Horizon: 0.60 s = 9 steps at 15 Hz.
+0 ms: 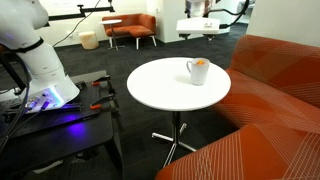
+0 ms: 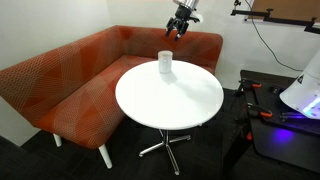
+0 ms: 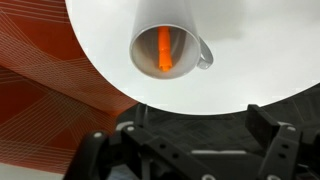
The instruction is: Remove the marker from the mug and put it on the table
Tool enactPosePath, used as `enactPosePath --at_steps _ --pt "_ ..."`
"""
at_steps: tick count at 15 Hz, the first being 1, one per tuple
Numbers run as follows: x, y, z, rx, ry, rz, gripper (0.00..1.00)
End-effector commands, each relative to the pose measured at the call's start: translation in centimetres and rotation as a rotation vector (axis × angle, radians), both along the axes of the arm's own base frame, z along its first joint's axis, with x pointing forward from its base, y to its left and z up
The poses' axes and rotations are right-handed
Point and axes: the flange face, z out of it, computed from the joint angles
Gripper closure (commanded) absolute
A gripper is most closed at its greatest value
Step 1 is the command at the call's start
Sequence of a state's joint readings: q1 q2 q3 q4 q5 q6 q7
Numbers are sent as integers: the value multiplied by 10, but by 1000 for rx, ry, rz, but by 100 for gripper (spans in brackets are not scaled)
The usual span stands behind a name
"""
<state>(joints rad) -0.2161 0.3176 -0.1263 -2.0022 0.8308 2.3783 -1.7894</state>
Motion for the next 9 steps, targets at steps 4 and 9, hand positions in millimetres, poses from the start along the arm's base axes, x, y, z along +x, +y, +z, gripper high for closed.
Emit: enactPosePath --at_steps 4,9 --pt "2 -2 -17 8 30 5 0" --pt "3 0 -20 8 32 10 0"
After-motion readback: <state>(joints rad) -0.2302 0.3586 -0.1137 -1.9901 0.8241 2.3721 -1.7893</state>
